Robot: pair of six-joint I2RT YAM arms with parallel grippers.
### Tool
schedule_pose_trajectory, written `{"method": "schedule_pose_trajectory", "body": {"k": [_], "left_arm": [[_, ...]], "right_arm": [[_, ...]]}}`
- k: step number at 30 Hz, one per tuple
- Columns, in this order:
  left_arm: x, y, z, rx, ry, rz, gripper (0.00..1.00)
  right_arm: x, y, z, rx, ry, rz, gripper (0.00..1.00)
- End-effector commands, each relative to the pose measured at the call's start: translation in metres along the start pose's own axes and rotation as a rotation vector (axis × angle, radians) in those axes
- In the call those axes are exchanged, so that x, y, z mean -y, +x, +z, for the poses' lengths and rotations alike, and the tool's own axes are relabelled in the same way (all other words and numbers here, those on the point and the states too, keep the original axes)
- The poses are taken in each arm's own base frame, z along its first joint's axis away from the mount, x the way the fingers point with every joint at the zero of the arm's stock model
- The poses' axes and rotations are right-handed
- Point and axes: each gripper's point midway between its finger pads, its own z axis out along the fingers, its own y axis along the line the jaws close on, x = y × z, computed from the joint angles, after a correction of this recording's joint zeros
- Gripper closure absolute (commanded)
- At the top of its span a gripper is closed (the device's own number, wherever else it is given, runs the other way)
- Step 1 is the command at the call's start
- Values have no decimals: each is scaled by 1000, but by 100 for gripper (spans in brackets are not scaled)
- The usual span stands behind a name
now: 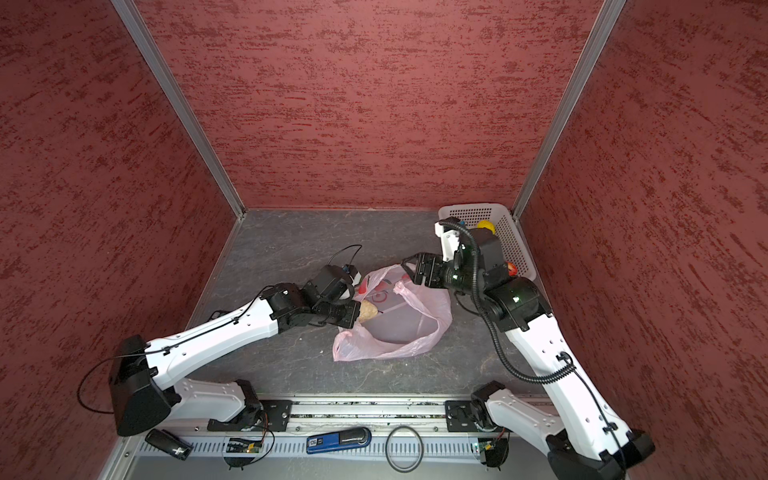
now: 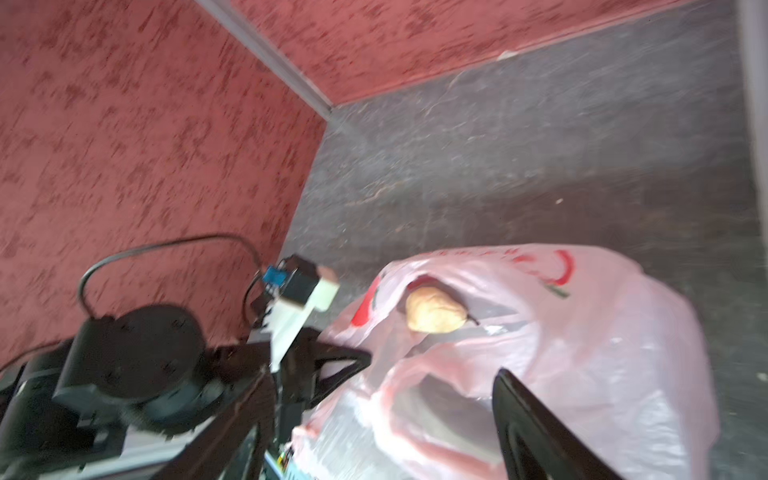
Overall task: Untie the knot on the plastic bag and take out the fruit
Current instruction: 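Move the right gripper back into the pink bag toward the pale pear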
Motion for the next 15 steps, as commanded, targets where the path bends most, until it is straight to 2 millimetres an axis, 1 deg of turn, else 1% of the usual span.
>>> {"method": "schedule_pose_trajectory", "body": {"k": [1,4,6,9,12,15], "left_arm": [[10,-13,-11,46,37,16,100],[10,-13,-11,47,41,17,100],[11,-13,-12,49,43,16,100],[11,-13,-12,49,45,16,100],[11,-13,-14,52,48,15,100],[10,-12,-16,52,46,17,100]], "right_arm": [[-18,21,1,-48,-1,42,17],[-38,38,6,-78,-30,23,18],[-46,53,12,-109,-31,-3,18],[-47,75,24,-154,-13,-40,18],[-45,88,32,-170,8,-80,18],[-38,103,43,-196,43,-140,18]]}}
